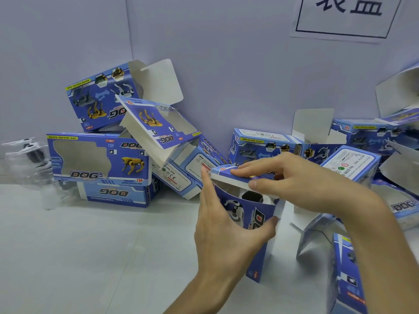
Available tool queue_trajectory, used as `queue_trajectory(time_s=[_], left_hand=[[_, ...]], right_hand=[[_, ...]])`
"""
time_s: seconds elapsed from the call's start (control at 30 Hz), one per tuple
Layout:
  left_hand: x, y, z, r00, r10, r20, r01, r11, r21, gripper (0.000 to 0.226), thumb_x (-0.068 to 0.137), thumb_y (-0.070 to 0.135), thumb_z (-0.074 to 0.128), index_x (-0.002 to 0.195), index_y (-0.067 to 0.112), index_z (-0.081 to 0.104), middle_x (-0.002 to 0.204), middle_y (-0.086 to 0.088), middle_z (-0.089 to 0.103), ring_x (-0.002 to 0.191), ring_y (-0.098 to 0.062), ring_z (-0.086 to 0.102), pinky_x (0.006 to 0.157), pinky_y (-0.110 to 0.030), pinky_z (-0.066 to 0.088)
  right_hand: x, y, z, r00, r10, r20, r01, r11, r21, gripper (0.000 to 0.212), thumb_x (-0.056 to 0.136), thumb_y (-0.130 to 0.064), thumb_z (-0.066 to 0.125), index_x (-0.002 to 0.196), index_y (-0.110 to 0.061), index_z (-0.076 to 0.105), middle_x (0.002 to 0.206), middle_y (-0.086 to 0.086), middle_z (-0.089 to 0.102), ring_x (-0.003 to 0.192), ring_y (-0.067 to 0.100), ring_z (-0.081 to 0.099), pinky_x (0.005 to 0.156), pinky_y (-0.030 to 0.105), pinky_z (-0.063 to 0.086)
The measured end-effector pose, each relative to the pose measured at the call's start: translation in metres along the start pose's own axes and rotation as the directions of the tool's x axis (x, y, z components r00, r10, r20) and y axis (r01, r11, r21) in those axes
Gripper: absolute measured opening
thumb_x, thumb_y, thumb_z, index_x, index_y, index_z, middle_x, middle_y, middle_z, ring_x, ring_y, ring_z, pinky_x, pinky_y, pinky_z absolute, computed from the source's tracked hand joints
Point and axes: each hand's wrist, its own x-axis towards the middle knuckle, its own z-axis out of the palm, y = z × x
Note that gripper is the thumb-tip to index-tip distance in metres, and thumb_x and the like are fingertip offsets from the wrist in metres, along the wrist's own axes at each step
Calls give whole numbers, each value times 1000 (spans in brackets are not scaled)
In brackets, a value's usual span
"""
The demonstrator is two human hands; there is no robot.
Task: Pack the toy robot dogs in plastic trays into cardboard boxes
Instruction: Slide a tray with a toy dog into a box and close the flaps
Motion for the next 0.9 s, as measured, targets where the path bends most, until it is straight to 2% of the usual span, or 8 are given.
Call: queue_trajectory(time_s=[0.13, 0.27, 0.4, 0.53, 0.67, 0.73, 0.77, 0.9], left_hand=[[0, -2, 0, 1000, 1, -12, 0, 1000, 10, 134, 45, 75, 72, 143, 61, -19, 147, 22, 43, 123, 2, 52, 98, -22, 50], [2, -2, 1, 1000, -22, -8, 22, 999, 26, 130, 42, 80, 70, 132, 70, -23, 149, 23, 37, 126, -1, 49, 102, -33, 50], [4, -1, 1, 1000, -27, 3, 27, 999, 46, 126, 41, 82, 69, 125, 75, -24, 151, 22, 31, 131, 3, 40, 108, -37, 46], [3, -1, 1, 999, -51, -5, 52, 998, 45, 129, 39, 87, 65, 137, 64, -16, 151, 20, 33, 132, 1, 40, 109, -42, 45], [-1, 3, 2, 998, -49, -25, 50, 998, 48, 128, 41, 82, 68, 135, 69, -17, 150, 18, 37, 131, -4, 45, 109, -42, 44], [-3, 4, 4, 998, -46, -36, 47, 997, 55, 133, 42, 80, 69, 145, 59, -12, 149, 17, 38, 130, -7, 47, 108, -42, 43], [-3, 3, 5, 998, -49, -43, 51, 997, 57, 135, 42, 80, 68, 149, 50, -9, 149, 17, 38, 129, -8, 47, 108, -42, 43], [-5, 4, 5, 995, -51, -80, 55, 998, 43, 136, 41, 76, 64, 155, 38, 1, 145, 16, 41, 127, -9, 49, 105, -44, 44]], right_hand=[[2, 0, 3, 1000, -19, -5, 18, 999, -38, 31, 95, -36, 62, 116, -58, 65, 137, -32, 53, 126, -7, 48, 104, 26, 41], [5, -2, 8, 999, -2, -54, -3, 996, -93, 32, 95, -34, 63, 116, -58, 65, 135, -30, 54, 114, -3, 55, 82, 14, 43], [6, -6, 11, 995, 33, -89, -45, 990, -133, 32, 94, -32, 62, 114, -58, 66, 130, -24, 59, 104, 3, 60, 79, 30, 56], [6, -10, 12, 991, 47, -126, -59, 994, -91, 35, 90, -27, 64, 107, -57, 70, 125, -22, 64, 106, 4, 60, 80, 32, 58], [9, -14, 18, 969, 68, -239, -104, 984, -142, 22, 79, -39, 69, 92, -57, 72, 112, -20, 68, 104, 7, 62, 83, 39, 57], [14, -17, 27, 935, 59, -350, -132, 973, -190, 11, 73, -56, 71, 82, -50, 71, 95, -22, 68, 95, 6, 63, 75, 33, 54], [17, -18, 32, 911, 46, -410, -139, 970, -201, 16, 72, -59, 71, 78, -44, 70, 84, -23, 65, 90, 5, 63, 68, 28, 50], [26, -21, 47, 855, -48, -517, -119, 951, -285, 21, 78, -53, 71, 74, -33, 65, 68, -25, 50, 84, 9, 57, 59, 24, 32]])
